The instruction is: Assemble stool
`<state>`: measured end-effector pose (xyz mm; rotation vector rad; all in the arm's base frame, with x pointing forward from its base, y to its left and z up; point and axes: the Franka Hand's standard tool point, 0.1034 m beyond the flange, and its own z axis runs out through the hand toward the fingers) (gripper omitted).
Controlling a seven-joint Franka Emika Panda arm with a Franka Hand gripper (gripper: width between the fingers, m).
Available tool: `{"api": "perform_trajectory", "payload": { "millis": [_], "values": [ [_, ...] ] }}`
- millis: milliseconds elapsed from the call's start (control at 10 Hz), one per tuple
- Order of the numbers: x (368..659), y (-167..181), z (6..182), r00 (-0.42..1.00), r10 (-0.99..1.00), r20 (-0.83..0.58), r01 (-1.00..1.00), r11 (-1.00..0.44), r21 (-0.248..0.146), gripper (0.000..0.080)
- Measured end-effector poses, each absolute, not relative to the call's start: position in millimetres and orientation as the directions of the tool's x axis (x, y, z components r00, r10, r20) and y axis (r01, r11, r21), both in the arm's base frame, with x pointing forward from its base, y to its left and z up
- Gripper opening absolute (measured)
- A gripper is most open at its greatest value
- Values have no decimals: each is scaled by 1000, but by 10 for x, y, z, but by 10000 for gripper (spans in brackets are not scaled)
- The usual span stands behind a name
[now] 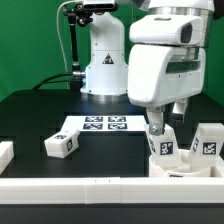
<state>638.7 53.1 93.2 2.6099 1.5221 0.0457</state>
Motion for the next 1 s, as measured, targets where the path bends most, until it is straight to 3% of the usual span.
{"api": "perform_trajectory", "payload": {
  "millis": [700,1000],
  "values": [
    [6381,453,888,90,987,-134,992,-77,99,649],
    [6375,468,866,14,986,-166,996,1,93,649]
  ]
}}
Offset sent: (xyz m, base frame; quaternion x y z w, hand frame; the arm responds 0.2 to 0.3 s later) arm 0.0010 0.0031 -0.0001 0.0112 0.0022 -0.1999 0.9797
